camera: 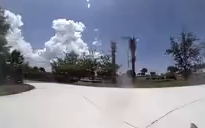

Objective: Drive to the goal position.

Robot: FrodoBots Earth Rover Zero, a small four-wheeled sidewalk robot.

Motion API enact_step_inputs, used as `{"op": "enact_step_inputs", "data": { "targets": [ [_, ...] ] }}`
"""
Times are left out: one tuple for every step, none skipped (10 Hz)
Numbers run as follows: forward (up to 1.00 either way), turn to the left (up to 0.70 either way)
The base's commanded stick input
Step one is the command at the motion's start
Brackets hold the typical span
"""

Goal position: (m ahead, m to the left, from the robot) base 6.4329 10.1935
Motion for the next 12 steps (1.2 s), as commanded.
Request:
{"op": "enact_step_inputs", "data": {
  "targets": [
    [0.85,0.03],
    [0.85,0.34],
    [0.85,0.34],
    [0.85,0.34],
    [0.85,0.34],
    [0.85,0.34],
    [0.85,0.34],
    [0.85,0.34],
    [0.85,0.34],
    [0.85,0.34],
    [0.85,0.26],
    [0.85,0.08]
  ]
}}
